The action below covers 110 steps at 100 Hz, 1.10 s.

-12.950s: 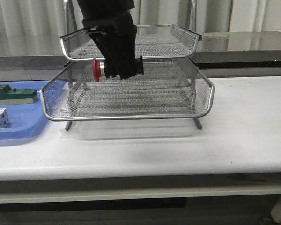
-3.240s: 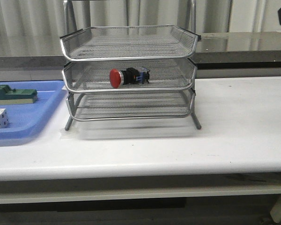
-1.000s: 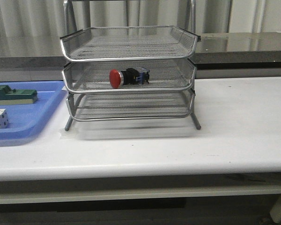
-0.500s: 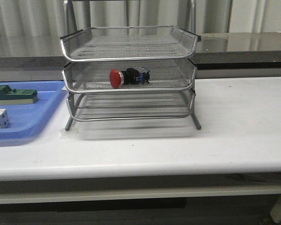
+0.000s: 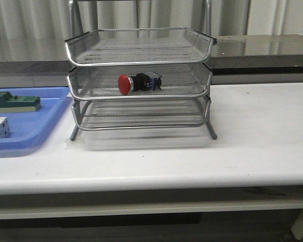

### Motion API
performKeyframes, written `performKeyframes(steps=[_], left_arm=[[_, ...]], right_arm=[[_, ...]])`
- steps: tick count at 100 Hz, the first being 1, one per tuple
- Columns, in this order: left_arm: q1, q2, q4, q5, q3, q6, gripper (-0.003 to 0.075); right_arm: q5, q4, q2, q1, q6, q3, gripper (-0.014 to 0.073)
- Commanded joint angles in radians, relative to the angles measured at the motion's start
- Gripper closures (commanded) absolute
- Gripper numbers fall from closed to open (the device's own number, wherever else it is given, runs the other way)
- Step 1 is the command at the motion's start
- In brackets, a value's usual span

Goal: Place button on rack with both arms

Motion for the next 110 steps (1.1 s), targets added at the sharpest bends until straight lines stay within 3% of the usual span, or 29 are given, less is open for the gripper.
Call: performKeyframes(steps=[1,87,110], left_arm=[[0.003,0.008,-0.013,-0.081,-0.024,-0.008,0.0741],[0.003,0.008,0.016,-0.083,0.008,-0.017,0.0741],[0.003,0.008,0.278,-0.142,0.097,-0.373,0.0741]], right_arm=[[-0.087,-0.006,-0.02,-0.005,-0.004,-0.02,0.0654],[-0.087,-0.006,-0.02,-0.005,-0.004,-0.02,0.0654],[-0.087,-0.006,-0.02,-0.005,-0.004,-0.02,0.0654]])
